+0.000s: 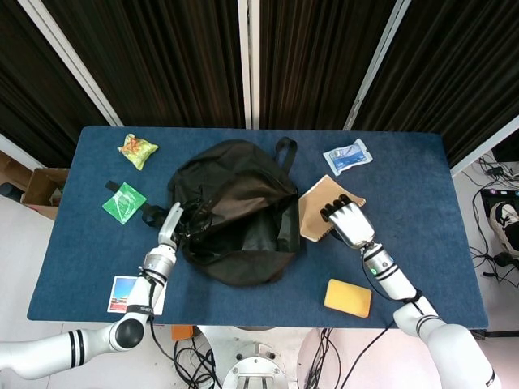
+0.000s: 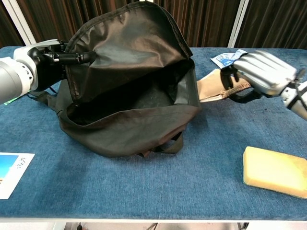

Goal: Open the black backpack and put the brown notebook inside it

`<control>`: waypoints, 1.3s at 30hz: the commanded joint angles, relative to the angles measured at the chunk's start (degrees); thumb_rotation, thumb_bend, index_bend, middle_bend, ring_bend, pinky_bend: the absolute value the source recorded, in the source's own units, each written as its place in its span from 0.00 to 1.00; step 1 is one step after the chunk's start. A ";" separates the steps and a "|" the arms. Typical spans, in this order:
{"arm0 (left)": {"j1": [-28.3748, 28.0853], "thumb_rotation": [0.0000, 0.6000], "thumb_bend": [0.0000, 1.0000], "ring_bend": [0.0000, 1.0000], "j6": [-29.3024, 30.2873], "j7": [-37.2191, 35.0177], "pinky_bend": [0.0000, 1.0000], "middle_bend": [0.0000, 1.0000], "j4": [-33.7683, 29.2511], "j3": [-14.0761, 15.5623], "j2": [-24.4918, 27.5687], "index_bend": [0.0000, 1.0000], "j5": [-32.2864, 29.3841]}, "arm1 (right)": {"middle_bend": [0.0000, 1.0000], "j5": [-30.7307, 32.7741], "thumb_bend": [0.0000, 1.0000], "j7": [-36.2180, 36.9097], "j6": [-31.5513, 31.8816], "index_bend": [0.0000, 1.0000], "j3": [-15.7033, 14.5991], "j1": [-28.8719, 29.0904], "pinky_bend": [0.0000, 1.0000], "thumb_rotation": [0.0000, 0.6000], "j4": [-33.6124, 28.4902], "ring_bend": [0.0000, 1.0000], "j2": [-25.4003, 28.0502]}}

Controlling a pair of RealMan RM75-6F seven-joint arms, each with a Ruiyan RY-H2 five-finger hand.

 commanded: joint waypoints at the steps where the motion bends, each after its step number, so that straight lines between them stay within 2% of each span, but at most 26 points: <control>1: -0.10 1.00 0.57 0.51 -0.74 -0.46 0.32 0.67 -1.13 -0.50 0.75 0.66 -0.63 | 0.65 -1.42 0.49 0.18 7.50 0.83 -1.07 -3.27 0.44 1.00 1.02 0.53 1.56; 6: -0.36 1.00 0.57 0.51 -1.13 0.21 0.32 0.67 -3.80 -1.43 2.92 0.66 -1.83 | 0.68 -3.59 0.54 -0.02 21.12 0.86 -1.33 -5.71 0.46 1.00 0.90 0.56 4.26; 10: -0.60 1.00 0.57 0.51 -1.98 -0.27 0.32 0.67 -6.48 -2.88 4.82 0.66 -4.40 | 0.68 -5.85 0.58 -1.13 30.52 0.87 -1.59 -6.20 0.48 1.00 -1.81 0.57 7.24; 14: -1.26 1.00 0.57 0.51 -3.17 -0.55 0.32 0.67 -8.30 -4.17 6.73 0.66 -7.49 | 0.69 -9.43 0.58 -5.54 37.21 0.88 -2.49 -5.47 0.49 1.00 -7.75 0.57 11.32; 18: -1.92 1.00 0.57 0.51 -3.75 -0.55 0.32 0.67 -9.31 -4.72 7.75 0.66 -9.70 | 0.69 -13.94 0.58 -10.72 39.83 0.88 -3.47 -3.25 0.49 1.00 -16.55 0.58 15.05; 22: -2.34 1.00 0.57 0.50 -4.86 -1.27 0.32 0.67 -10.29 -5.43 9.09 0.66 -11.52 | 0.69 -18.44 0.58 -15.84 36.50 0.88 -4.02 0.37 0.50 1.00 -25.88 0.58 17.48; 27: -2.72 1.00 0.57 0.50 -5.06 -1.19 0.32 0.67 -11.60 -5.67 10.44 0.66 -12.10 | 0.69 -20.41 0.58 -16.71 28.55 0.89 -3.31 5.06 0.51 1.00 -29.22 0.58 15.76; 33: -2.70 1.00 0.57 0.50 -6.04 -2.04 0.32 0.67 -12.92 -5.82 12.30 0.66 -12.58 | 0.69 -18.68 0.58 -11.84 19.17 0.89 -0.94 10.54 0.52 1.00 -22.43 0.58 8.53; 39: -1.92 1.00 0.57 0.50 -8.37 -4.42 0.32 0.67 -14.09 -5.80 14.20 0.66 -12.30 | 0.69 -15.78 0.57 -6.62 10.82 0.89 0.52 14.97 0.52 1.00 -8.92 0.58 0.23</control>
